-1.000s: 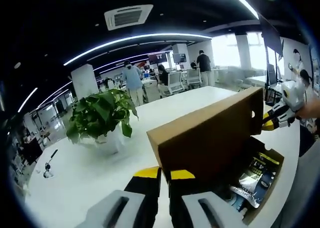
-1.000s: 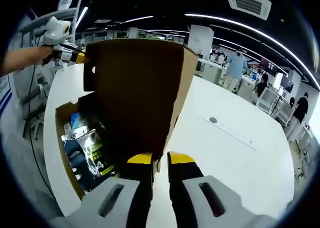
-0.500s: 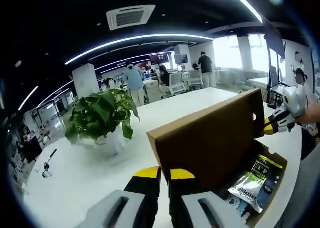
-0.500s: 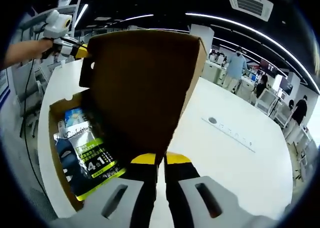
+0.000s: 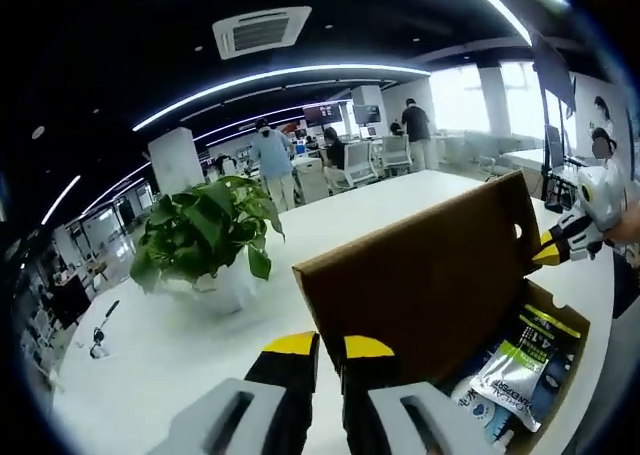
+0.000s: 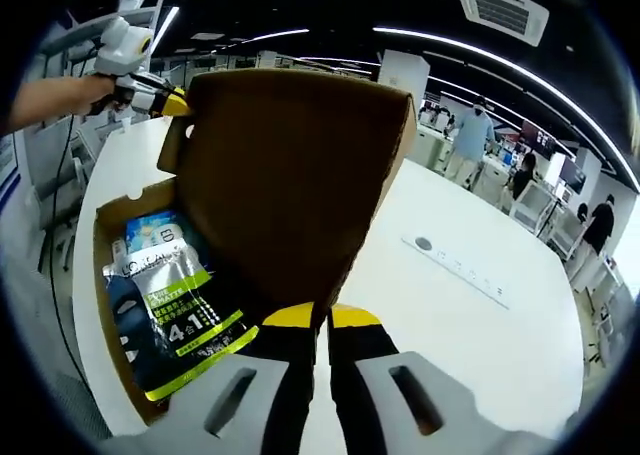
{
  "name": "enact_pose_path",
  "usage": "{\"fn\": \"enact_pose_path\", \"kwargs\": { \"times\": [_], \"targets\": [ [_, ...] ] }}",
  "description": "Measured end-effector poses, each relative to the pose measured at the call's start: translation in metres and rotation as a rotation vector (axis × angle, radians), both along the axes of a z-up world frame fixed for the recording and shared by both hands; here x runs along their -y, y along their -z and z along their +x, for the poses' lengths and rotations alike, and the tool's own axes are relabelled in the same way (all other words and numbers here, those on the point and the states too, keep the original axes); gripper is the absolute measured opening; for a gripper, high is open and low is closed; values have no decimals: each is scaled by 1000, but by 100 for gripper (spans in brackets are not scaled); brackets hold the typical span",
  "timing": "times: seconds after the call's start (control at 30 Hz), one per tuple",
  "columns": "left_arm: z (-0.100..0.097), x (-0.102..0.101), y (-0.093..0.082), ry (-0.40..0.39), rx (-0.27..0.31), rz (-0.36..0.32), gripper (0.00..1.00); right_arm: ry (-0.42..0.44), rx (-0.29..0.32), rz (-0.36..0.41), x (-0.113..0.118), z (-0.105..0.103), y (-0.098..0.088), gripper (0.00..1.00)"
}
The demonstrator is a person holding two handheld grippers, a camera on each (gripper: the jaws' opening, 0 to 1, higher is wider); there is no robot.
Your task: Operate the shoe box by opening the lid, removing the specified soft item, and placing it in the target area until the item is outside and the box remains undamaged.
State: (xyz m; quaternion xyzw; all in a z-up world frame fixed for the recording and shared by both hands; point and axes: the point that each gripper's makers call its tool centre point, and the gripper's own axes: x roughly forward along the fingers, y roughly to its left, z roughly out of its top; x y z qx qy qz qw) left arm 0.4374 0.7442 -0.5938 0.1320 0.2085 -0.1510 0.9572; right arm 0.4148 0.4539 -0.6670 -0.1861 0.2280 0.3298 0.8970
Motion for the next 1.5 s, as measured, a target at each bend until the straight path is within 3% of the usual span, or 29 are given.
{"fn": "enact_pose_path", "kwargs": {
  "times": [0.97,1.5],
  "targets": [
    [-27,-2,61,-56,-141,-46,5,-9,-7,-7,-2,13,1,2],
    [-19,-4,69,-71,-152,-63,3,-4,-24,-3,-2,24,7,3]
  ]
}}
